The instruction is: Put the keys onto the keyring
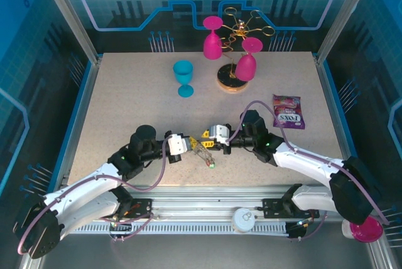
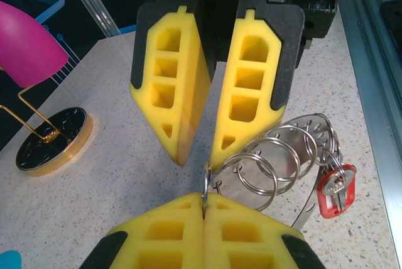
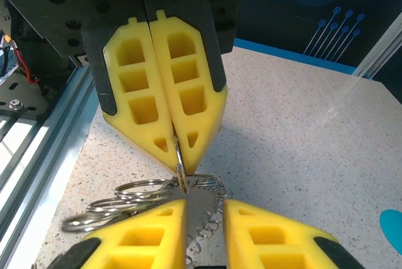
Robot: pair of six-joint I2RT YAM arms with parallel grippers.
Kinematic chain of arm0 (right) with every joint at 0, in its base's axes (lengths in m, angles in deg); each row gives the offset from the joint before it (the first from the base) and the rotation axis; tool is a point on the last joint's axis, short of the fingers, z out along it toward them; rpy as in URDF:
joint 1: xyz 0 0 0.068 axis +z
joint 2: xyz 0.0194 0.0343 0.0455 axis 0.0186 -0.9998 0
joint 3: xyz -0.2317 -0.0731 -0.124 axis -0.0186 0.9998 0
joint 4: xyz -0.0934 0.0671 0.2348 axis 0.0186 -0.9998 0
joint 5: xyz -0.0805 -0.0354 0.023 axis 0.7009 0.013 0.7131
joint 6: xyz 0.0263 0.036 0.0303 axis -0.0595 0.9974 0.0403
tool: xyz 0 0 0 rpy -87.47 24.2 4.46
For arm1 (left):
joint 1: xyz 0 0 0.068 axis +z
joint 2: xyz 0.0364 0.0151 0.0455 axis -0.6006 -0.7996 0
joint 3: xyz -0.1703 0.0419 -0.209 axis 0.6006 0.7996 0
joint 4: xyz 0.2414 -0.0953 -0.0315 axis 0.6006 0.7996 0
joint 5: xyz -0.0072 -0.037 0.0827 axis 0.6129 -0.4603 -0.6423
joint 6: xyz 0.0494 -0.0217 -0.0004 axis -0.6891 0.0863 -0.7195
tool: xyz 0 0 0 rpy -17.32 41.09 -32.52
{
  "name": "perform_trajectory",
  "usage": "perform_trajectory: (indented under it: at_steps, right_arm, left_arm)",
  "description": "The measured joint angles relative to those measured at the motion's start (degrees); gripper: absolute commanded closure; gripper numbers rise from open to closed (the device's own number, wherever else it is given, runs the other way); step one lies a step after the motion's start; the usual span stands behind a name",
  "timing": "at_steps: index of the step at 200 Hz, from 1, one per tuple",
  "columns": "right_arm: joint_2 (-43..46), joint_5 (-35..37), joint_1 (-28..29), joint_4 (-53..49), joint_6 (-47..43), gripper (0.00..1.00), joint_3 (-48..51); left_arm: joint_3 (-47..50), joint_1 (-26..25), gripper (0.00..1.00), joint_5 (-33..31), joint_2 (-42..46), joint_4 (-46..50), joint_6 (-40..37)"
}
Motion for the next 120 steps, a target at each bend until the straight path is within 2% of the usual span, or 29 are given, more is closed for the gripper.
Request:
perform_trajectory:
  at_steps: [79,120]
  right_arm:
    - [-0.81,-1.07,0.76,1.2,-0.63,0.81,-0.87]
    - [-1.16,-1.6,1.14,1.29,-1.16,0.94,-0.87]
  left_arm:
    - [0.0,0.0,1.0,-0.04,-0.02,-0.02,0.02]
    - [0.0,0.02,1.0,-0.07,-0.11,0.04,0.07]
